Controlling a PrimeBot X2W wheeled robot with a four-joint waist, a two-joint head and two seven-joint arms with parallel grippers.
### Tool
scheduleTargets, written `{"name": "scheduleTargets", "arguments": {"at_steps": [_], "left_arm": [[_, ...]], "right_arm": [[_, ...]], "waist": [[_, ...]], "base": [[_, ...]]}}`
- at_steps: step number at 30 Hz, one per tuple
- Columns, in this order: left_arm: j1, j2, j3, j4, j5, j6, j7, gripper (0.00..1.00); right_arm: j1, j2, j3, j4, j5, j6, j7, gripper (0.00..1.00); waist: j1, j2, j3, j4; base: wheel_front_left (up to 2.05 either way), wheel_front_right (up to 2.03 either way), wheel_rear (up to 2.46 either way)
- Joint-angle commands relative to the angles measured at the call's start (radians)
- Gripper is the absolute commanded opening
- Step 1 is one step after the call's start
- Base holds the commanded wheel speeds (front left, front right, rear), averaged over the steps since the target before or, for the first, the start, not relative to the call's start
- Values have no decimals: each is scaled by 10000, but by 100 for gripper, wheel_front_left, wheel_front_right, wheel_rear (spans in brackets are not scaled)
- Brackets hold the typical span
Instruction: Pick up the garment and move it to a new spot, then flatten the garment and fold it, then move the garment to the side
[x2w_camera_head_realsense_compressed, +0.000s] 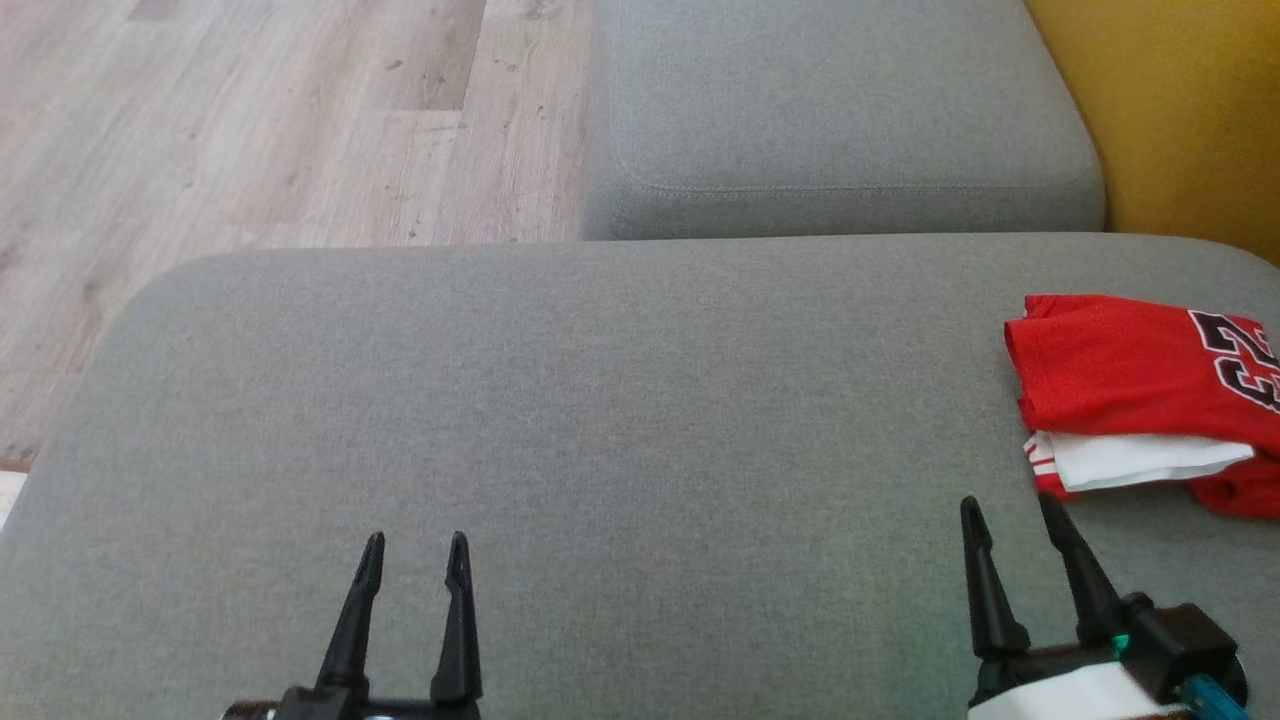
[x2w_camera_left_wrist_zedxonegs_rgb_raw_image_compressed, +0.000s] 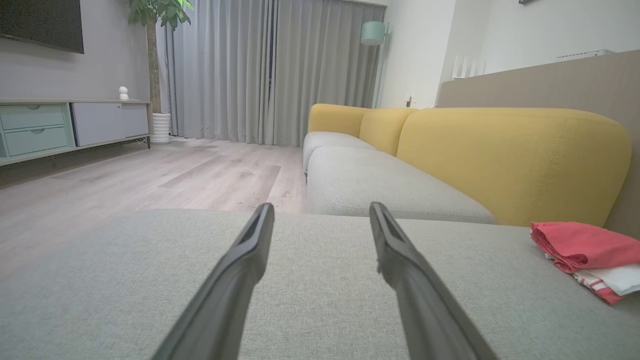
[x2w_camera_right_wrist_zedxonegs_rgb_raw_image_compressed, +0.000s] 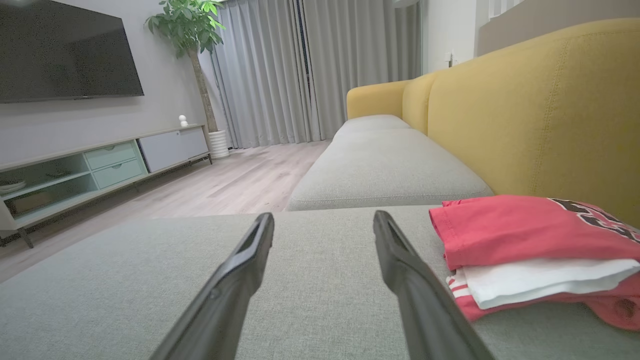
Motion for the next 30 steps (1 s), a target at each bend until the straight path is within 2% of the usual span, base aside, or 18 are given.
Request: {"name": "scheduleTargets", "arguments": {"at_steps": [1, 6, 30], "left_arm": [[0, 0, 0, 17, 7, 2, 0, 0], [184, -5, -44, 704, -68, -29, 51, 0], [-402, 153, 421, 981, -2878, -400, 543, 0]], "right_arm": [[5, 0, 0, 0, 2, 0, 0, 0], [96, -1, 13, 705, 63, 0, 28, 0], [-445, -151, -128, 817, 2892, -1, 547, 0]], "waist": [[1, -1, -20, -6], [1, -1, -26, -18], [1, -1, 176, -169]], "base": [[0, 0, 0], [0, 0, 0], [0, 0, 0]]}}
